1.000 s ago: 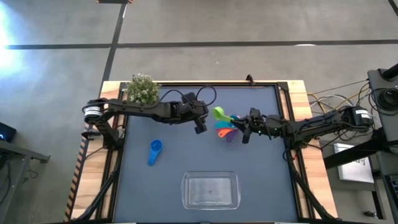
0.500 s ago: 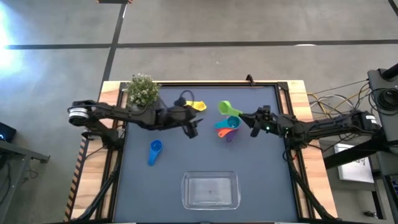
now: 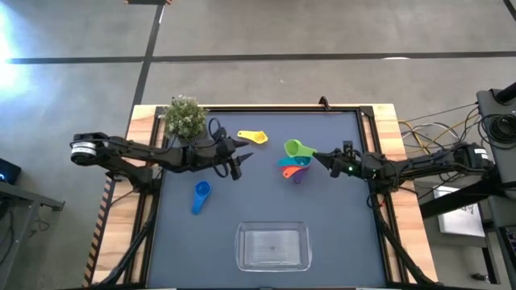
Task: Nest measuring cups in basket
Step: Stack the green measuring cup on the light blue measuring cup
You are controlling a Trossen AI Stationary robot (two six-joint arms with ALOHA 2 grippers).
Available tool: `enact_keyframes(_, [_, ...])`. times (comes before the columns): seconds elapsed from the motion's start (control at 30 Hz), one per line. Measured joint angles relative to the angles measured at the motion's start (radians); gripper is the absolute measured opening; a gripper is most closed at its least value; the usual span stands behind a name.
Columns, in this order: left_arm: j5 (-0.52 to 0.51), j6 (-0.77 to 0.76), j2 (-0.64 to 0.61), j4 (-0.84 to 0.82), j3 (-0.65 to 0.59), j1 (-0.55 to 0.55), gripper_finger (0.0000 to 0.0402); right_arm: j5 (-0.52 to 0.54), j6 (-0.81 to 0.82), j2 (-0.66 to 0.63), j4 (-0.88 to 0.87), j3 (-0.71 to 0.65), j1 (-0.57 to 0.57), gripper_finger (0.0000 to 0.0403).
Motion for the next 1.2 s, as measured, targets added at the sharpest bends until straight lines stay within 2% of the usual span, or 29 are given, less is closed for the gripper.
enact_keyframes(0.2, [0.067, 0.000, 0.058, 0.008, 0.041, 0.000, 0.0170, -0.009, 0.016, 0.002, -0.055, 0.004, 0.000, 0.0008])
enact_keyframes(0.37, [0.135, 0.009, 0.134, 0.009, 0.102, 0.000, 0.0170, -0.166, -0.035, -0.003, -0.136, 0.117, -0.019, 0.0008])
enact_keyframes(0.47, [0.171, 0.020, 0.171, 0.006, 0.137, 0.000, 0.0170, -0.245, -0.089, -0.007, -0.417, 0.260, -0.041, 0.0008])
enact_keyframes(0.6, [0.208, 0.026, 0.180, -0.017, 0.172, 0.000, 0.0170, -0.249, -0.227, 0.013, -0.916, 0.510, -0.069, 0.0008])
enact_keyframes(0.73, [0.209, 0.027, 0.163, -0.029, 0.168, 0.000, 0.0170, -0.278, -0.326, 0.043, -1.274, 0.749, -0.106, 0.0008])
enact_keyframes(0.83, [0.209, 0.027, 0.159, -0.028, 0.165, 0.000, 0.0170, -0.294, -0.364, 0.076, -1.473, 0.882, -0.131, 0.0008])
enact_keyframes(0.97, [0.213, 0.027, 0.165, -0.028, 0.172, 0.000, 0.0170, -0.309, -0.380, 0.111, -1.553, 0.959, -0.135, 0.0008])
enact_keyframes(1.03, [0.247, 0.045, 0.169, -0.032, 0.187, 0.001, 0.0170, -0.351, -0.389, 0.124, -1.550, 0.967, -0.134, 0.0008])
enact_keyframes(1.2, [0.318, 0.160, 0.195, -0.105, 0.310, 0.001, 0.0170, -0.398, -0.420, 0.186, -1.548, 0.962, -0.136, 0.0008])
